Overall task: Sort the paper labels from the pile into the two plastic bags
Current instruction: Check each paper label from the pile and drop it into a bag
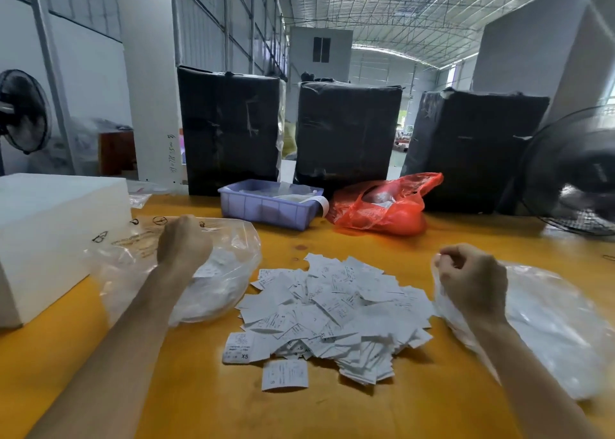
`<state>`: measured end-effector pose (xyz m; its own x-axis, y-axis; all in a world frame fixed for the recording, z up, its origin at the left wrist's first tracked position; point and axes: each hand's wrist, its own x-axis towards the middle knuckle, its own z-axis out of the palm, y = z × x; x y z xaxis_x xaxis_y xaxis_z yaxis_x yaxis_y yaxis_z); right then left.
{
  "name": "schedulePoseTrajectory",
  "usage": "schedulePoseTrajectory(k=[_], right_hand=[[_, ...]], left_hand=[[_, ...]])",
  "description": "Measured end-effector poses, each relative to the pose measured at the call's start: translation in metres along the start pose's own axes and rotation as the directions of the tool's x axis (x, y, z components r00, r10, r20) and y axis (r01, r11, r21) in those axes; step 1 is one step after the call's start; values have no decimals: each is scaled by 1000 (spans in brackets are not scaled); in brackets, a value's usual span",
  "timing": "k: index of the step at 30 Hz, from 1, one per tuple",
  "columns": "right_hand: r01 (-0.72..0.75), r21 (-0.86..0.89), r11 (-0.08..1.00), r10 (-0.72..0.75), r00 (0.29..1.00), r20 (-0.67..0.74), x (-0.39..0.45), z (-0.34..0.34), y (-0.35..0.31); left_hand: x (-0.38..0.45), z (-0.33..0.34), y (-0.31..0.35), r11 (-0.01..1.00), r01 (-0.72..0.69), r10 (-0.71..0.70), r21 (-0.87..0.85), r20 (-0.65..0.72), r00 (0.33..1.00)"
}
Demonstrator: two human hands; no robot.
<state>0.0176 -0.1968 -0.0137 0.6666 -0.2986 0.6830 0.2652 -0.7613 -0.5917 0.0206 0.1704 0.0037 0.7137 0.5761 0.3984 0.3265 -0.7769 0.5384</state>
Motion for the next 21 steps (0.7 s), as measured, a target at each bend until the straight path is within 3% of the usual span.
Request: schedulePoseTrajectory(k=[2, 4, 7, 12, 15, 21], right_hand=[[-122, -211, 970, 122, 992, -13, 15, -18, 30], [-223, -387, 895, 285, 952, 110, 21, -33, 59], [-205, -529, 823, 420, 847, 325, 12, -36, 81], [-234, -498, 835, 414, 863, 289, 11, -26, 89], [-267, -450, 852, 410, 874, 259, 13, -23, 93], [-434, -188, 881, 467, 863, 195, 19, -20, 98]], left_hand=[[-12, 2, 22, 990, -134, 134, -48, 1, 991], [-31, 9, 46, 946, -288, 297, -150, 41, 954], [-67, 25, 74, 870, -403, 463, -286, 189, 866], [-108, 59, 89, 809, -468, 585, -357, 397, 707], [-109, 66, 86, 817, -456, 574, -353, 424, 701], [-103, 70, 81, 828, -405, 551, -389, 421, 721]])
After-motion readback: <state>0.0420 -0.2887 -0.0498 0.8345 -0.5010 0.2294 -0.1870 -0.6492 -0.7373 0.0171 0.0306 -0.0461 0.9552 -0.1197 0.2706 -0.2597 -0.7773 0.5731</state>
